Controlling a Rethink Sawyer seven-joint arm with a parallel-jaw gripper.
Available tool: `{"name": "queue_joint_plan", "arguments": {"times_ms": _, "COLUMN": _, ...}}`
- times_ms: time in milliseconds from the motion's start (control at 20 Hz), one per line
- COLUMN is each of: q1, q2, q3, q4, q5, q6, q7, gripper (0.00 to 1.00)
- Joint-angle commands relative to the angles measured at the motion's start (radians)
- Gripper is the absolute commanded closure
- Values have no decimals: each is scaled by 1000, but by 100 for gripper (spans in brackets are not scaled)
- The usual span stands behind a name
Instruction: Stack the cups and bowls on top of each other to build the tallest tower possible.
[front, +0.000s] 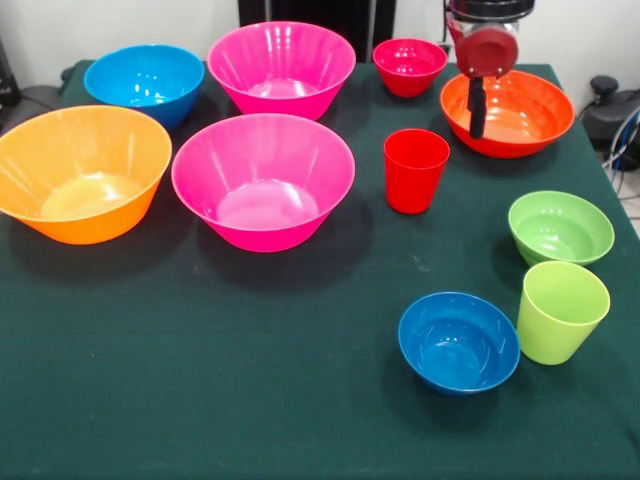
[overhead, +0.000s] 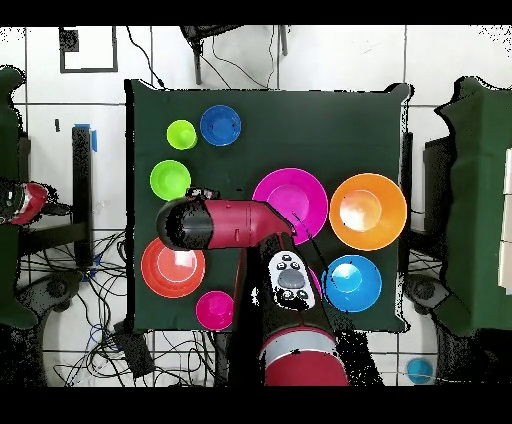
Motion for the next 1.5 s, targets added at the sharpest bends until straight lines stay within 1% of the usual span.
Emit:
{"name": "queue_joint_plan", "arguments": {"times_ms": 50, "q1": 56, "q2": 149, "q3": 21, "q4": -59, "q5": 55, "q6": -23, "q7": 333, "gripper": 0}}
{"name": "queue_joint_plan", "arguments": {"times_ms": 150, "q1": 84, "q2": 180, "q3": -7, "q4": -84, "q5": 57, "q6": 0, "q7": 342, "gripper": 0}}
{"name": "queue_joint_plan", "arguments": {"times_ms": 250, "q1": 93, "q2": 191, "q3": -15, "q4": -88, "q5": 59, "q6": -26, "q7": 348, "gripper": 0}}
{"name": "queue_joint_plan", "arguments": {"times_ms": 400, "q1": 87, "q2": 174, "q3": -8, "q4": -73, "q5": 56, "q6": -39, "q7": 351, "gripper": 0}}
{"name": "queue_joint_plan", "arguments": {"times_ms": 500, "q1": 91, "q2": 142, "q3": -7, "q4": -48, "q5": 56, "q6": -25, "q7": 367, "gripper": 0}}
{"name": "queue_joint_plan", "arguments": {"times_ms": 650, "q1": 116, "q2": 96, "q3": -17, "q4": -10, "q5": 60, "q6": 9, "q7": 407, "gripper": 0}}
{"name": "queue_joint_plan", "arguments": {"times_ms": 750, "q1": 132, "q2": 93, "q3": -18, "q4": 3, "q5": 63, "q6": 7, "q7": 438, "gripper": 0}}
{"name": "queue_joint_plan", "arguments": {"times_ms": 900, "q1": 164, "q2": 110, "q3": -40, "q4": -3, "q5": 60, "q6": 9, "q7": 479, "gripper": 0}}
{"name": "queue_joint_plan", "arguments": {"times_ms": 1100, "q1": 186, "q2": 97, "q3": -50, "q4": 4, "q5": 56, "q6": 34, "q7": 510, "gripper": 0}}
{"name": "queue_joint_plan", "arguments": {"times_ms": 1200, "q1": 192, "q2": 125, "q3": -48, "q4": -8, "q5": 52, "q6": 16, "q7": 525, "gripper": 0}}
{"name": "queue_joint_plan", "arguments": {"times_ms": 1400, "q1": 218, "q2": 248, "q3": -71, "q4": -75, "q5": 26, "q6": -84, "q7": 560, "gripper": 0}}
{"name": "queue_joint_plan", "arguments": {"times_ms": 1500, "q1": 220, "q2": 291, "q3": -73, "q4": -109, "q5": 19, "q6": -101, "q7": 563, "gripper": 0}}
